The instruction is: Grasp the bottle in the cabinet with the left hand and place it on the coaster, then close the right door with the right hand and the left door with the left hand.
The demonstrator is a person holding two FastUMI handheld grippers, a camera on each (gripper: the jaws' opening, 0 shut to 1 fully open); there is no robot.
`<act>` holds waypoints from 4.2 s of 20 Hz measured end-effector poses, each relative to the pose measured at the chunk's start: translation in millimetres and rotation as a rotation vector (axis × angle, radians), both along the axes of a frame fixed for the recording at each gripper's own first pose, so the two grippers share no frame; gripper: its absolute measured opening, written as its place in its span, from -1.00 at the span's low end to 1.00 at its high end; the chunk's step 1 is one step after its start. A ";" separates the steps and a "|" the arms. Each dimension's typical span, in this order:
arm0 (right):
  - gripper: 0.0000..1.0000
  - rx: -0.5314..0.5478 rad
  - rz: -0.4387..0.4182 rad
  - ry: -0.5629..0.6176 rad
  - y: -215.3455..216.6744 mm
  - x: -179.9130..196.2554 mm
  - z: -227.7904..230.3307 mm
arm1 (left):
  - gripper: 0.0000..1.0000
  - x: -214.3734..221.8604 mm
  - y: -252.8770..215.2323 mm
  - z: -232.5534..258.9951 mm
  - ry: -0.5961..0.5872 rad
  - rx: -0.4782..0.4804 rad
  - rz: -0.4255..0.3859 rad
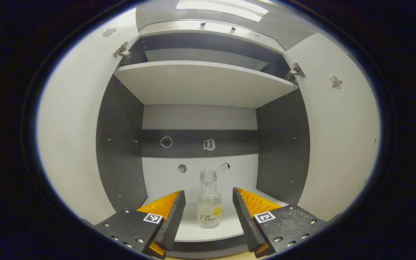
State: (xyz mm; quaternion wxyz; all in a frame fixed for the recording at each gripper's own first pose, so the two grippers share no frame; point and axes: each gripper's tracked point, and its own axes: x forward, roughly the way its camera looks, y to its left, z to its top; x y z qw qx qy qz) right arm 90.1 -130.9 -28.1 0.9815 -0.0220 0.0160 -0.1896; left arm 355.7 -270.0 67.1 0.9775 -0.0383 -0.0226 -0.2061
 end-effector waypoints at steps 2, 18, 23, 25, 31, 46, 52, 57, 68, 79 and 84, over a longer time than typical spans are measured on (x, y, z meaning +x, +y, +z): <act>0.96 0.001 -0.022 0.008 -1.2 1.5 -2.7 | 0.53 17.2 -7.5 -0.7 0.003 -0.001 -0.005; 0.96 0.000 -0.101 0.049 -2.8 3.9 -17.1 | 0.48 107.1 -43.4 -29.8 0.094 0.034 -0.039; 0.93 0.000 -0.087 0.048 -0.7 3.8 -19.2 | -0.17 111.4 -40.5 -32.5 0.114 0.042 -0.005; 0.96 0.005 -0.074 0.040 0.3 4.3 -17.5 | -0.20 105.2 -40.8 -30.1 0.118 0.044 -0.012; 0.96 0.018 -0.012 0.029 1.4 5.5 -17.9 | -0.20 65.6 -16.3 -4.2 0.075 0.016 0.010; 0.96 0.050 0.152 0.018 -1.6 -48.0 -13.7 | -0.20 -82.0 26.9 -3.2 0.063 -0.022 0.062; 0.96 0.067 0.197 0.031 -2.7 -72.3 -19.8 | -0.22 -136.7 28.1 -38.5 0.076 -0.016 0.054; 0.96 0.062 0.218 0.021 -1.9 -87.6 -20.3 | -0.20 -169.1 30.6 -71.1 0.092 -0.011 0.042; 0.96 0.042 0.253 0.031 10.0 -95.1 -23.1 | -0.20 -192.8 23.0 -135.6 0.108 -0.021 0.016; 0.96 0.023 0.261 0.078 18.7 -94.9 -42.4 | -0.22 -214.4 -1.1 -238.1 0.166 0.021 -0.040; 0.93 0.012 0.272 0.096 21.0 -93.0 -47.2 | -0.20 -219.4 -7.8 -272.8 0.181 0.045 -0.042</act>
